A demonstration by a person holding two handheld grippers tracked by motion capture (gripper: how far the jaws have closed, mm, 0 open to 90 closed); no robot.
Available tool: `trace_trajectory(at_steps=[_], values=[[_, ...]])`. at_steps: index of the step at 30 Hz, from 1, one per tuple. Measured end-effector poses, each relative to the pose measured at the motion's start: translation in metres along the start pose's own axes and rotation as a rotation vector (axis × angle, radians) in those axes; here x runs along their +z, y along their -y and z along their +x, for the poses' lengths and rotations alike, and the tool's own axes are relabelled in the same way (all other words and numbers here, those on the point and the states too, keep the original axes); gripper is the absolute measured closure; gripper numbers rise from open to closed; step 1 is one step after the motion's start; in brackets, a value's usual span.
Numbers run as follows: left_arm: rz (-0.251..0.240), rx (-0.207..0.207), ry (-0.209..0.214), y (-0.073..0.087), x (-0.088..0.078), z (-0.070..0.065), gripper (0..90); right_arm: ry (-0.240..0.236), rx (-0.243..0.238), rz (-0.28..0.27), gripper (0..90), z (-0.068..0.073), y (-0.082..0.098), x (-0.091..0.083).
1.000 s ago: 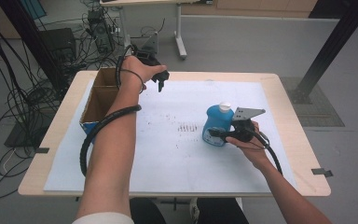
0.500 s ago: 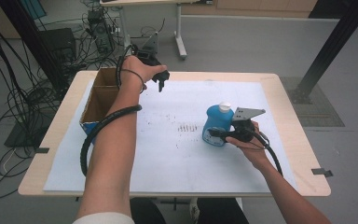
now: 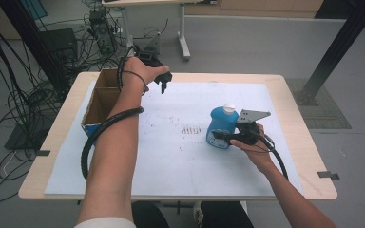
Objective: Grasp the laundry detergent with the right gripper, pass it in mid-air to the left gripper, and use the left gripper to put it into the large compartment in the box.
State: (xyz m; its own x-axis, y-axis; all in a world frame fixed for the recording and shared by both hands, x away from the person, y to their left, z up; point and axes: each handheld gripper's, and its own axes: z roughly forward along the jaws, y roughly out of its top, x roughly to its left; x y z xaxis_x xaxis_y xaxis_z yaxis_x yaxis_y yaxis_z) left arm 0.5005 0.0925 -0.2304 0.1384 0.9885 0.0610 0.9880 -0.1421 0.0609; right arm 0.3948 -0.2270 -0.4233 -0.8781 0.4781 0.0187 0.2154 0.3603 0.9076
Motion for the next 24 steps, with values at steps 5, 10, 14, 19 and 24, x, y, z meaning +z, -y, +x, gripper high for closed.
trace_trajectory(at_steps=[5,10,14,19,24], values=[[-0.002,0.0,0.001,0.0,-0.0008,-0.0003,6.1,0.001,0.002,-0.002,42.5,0.0003,0.0002,0.0],[-0.001,0.002,0.0,0.0001,-0.0006,0.0001,6.1,0.0,0.002,-0.002,42.5,0.0,0.0002,0.0],[0.002,0.0,0.0,0.0004,0.0,0.0007,6.1,-0.001,-0.001,-0.001,42.5,-0.0003,0.0002,0.0],[-0.001,-0.004,0.0,0.0003,-0.0004,0.0014,6.1,0.0,-0.001,-0.001,42.5,-0.0003,0.0002,0.0001],[-0.002,-0.001,-0.001,-0.0003,-0.0015,0.0013,6.1,0.002,0.004,-0.002,42.5,0.0002,0.0002,0.0001]])
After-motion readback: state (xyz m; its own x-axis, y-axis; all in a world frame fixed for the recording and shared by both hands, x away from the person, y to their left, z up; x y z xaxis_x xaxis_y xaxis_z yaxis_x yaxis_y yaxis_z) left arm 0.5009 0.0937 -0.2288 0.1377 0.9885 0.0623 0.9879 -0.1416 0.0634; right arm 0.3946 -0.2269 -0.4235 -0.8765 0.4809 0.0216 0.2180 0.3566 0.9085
